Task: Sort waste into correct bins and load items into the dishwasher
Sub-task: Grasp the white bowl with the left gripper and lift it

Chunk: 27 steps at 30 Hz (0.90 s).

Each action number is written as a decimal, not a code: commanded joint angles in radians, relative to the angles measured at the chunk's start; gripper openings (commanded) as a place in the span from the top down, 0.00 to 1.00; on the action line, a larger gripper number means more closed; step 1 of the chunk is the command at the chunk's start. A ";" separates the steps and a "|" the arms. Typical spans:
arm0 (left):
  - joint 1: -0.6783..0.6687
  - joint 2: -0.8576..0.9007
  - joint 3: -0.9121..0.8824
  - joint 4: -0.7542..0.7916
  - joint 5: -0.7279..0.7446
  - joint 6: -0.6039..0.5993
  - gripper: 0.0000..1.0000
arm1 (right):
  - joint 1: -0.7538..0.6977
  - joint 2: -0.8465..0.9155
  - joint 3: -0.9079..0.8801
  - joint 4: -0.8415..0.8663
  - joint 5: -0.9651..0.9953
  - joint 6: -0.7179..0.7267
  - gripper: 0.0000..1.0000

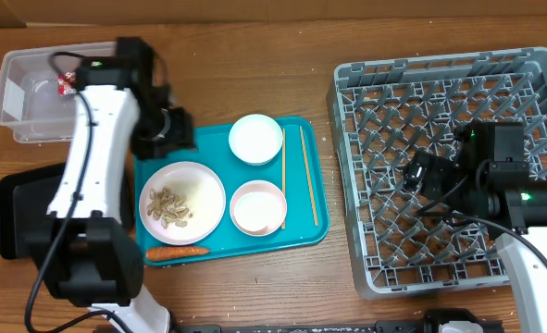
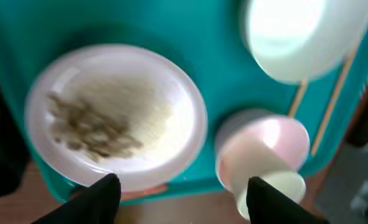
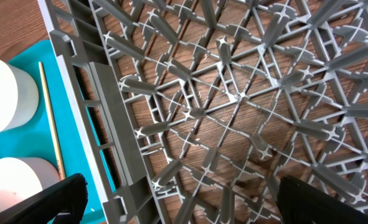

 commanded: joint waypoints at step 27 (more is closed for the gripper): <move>-0.293 -0.034 -0.312 0.164 0.047 0.038 0.96 | 0.004 -0.005 0.031 -0.019 0.035 -0.003 0.00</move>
